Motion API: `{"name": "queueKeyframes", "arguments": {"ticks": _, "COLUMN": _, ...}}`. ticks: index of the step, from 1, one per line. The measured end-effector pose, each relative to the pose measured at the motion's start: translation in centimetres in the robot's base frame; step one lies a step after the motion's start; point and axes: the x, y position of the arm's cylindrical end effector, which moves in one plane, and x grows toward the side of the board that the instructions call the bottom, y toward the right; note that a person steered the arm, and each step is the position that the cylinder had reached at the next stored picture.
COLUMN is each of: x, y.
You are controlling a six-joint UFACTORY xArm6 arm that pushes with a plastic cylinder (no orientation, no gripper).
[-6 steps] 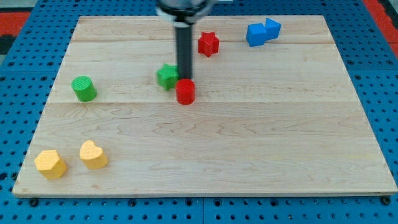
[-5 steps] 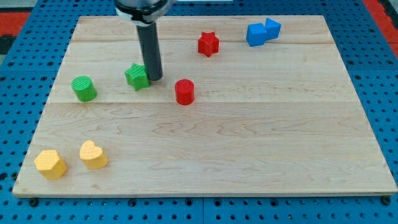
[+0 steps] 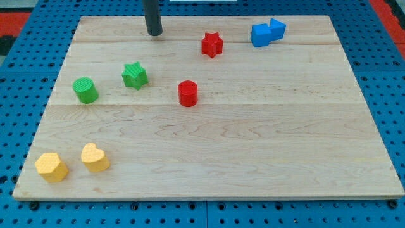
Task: Move the red star to the top of the red circle
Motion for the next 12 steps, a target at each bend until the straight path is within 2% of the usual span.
{"name": "queueKeyframes", "arguments": {"ticks": 3, "x": -4.2, "y": 0.5}}
{"name": "queueKeyframes", "arguments": {"ticks": 4, "x": -4.0, "y": 0.9}}
{"name": "queueKeyframes", "arguments": {"ticks": 5, "x": -4.1, "y": 2.7}}
{"name": "queueKeyframes", "arguments": {"ticks": 6, "x": -3.9, "y": 8.6}}
{"name": "queueKeyframes", "arguments": {"ticks": 7, "x": 0.2, "y": 13.0}}
{"name": "queueKeyframes", "arguments": {"ticks": 8, "x": 5.5, "y": 8.6}}
{"name": "queueKeyframes", "arguments": {"ticks": 9, "x": 7.6, "y": 8.2}}
{"name": "queueKeyframes", "arguments": {"ticks": 10, "x": 2.9, "y": 6.8}}
{"name": "queueKeyframes", "arguments": {"ticks": 12, "x": 6.5, "y": 13.1}}
